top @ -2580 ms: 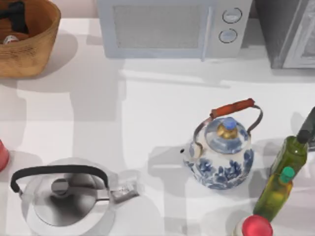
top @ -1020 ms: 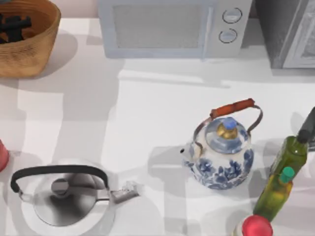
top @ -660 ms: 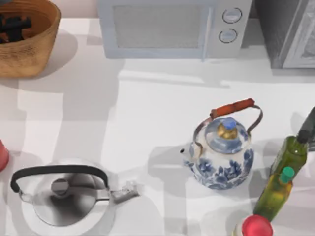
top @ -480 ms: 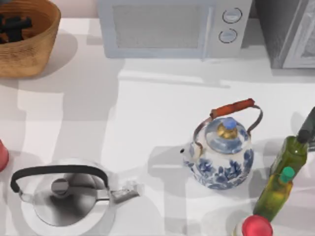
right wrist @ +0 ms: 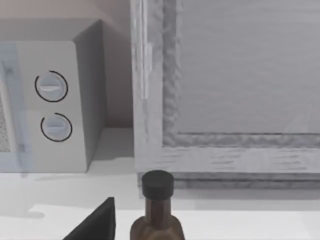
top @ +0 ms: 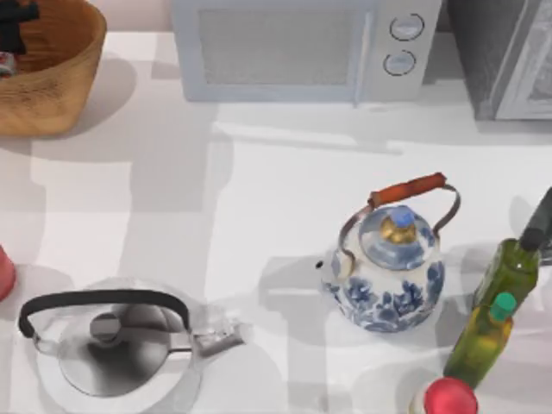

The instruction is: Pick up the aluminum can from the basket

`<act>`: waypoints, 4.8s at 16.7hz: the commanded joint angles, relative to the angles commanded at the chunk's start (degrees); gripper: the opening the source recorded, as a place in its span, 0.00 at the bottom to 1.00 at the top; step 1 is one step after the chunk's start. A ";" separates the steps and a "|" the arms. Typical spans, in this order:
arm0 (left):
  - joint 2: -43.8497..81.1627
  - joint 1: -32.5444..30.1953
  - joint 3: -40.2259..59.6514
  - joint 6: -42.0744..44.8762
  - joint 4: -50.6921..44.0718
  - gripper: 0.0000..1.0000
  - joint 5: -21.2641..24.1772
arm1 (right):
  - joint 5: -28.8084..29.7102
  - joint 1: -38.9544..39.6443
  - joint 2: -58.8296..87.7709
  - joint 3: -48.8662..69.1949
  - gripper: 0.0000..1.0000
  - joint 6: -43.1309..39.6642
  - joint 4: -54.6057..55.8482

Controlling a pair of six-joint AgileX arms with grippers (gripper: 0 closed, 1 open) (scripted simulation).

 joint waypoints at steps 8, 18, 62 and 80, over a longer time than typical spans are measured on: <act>-42.32 2.81 -33.84 -1.06 24.98 0.00 -9.62 | 0.00 0.00 0.00 0.00 1.00 0.00 0.00; -112.04 1.51 -104.06 -2.27 58.77 0.00 -18.71 | 0.00 0.00 0.00 0.00 1.00 0.00 0.00; -84.36 -17.27 -147.06 -3.32 125.89 0.00 32.74 | 0.00 0.00 0.00 0.00 1.00 0.00 0.00; -26.08 -24.66 -121.72 -2.51 155.75 0.00 62.13 | 0.00 0.00 0.00 0.00 1.00 0.00 0.00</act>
